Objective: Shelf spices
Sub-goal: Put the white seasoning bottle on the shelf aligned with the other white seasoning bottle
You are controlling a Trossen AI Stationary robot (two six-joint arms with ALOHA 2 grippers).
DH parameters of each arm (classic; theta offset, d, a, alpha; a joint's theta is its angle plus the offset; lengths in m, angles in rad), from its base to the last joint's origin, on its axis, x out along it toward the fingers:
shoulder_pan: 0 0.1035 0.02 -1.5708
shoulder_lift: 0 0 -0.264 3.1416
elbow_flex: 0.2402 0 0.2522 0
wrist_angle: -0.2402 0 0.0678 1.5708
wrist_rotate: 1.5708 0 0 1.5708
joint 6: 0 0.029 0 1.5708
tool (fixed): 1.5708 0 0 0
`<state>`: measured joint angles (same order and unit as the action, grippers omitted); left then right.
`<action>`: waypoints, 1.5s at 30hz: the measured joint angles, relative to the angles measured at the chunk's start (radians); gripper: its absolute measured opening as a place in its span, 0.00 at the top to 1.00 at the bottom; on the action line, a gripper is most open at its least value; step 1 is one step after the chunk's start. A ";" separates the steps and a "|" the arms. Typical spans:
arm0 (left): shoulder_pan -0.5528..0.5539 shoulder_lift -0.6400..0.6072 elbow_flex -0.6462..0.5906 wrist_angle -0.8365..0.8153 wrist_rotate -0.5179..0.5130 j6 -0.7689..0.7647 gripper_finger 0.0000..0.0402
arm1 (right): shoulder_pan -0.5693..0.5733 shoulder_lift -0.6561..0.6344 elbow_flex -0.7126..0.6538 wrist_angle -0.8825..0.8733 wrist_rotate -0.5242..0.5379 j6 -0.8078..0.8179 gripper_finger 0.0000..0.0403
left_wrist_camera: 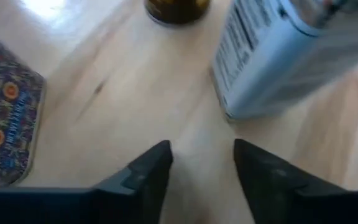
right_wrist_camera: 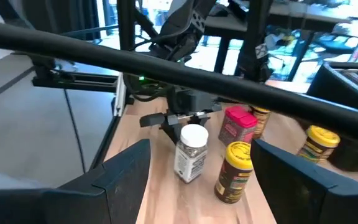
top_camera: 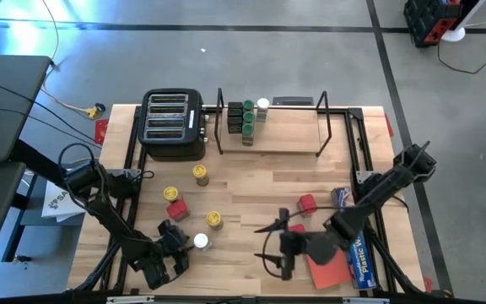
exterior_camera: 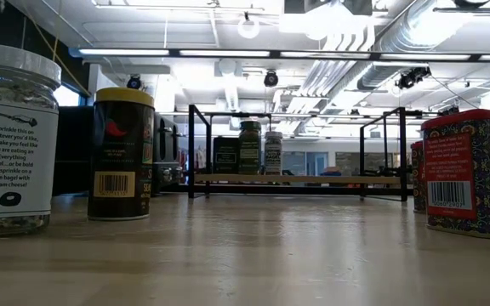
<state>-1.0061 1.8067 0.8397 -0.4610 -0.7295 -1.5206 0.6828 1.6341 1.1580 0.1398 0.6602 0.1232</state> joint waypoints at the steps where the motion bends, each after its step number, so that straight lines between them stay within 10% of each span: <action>1: -0.002 0.001 -0.002 0.003 -0.026 -0.020 0.63 | 0.015 0.000 0.000 0.000 0.029 0.000 0.32; 14: 0.104 -0.001 -0.004 0.076 -0.332 0.060 0.99 | 0.051 0.000 0.000 -0.071 0.098 0.072 0.32; 27: 0.020 -0.040 0.076 0.089 -0.185 0.084 1.00 | 0.048 0.002 0.000 -0.084 0.098 0.088 0.32; 45: 0.105 0.160 0.077 0.734 -0.094 0.427 1.00 | 0.023 0.004 0.000 -0.097 0.090 0.125 0.32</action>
<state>-0.9015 1.9664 0.9169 0.2728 -0.8232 -1.0940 0.7055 1.6382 1.1580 0.0424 0.7503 0.2480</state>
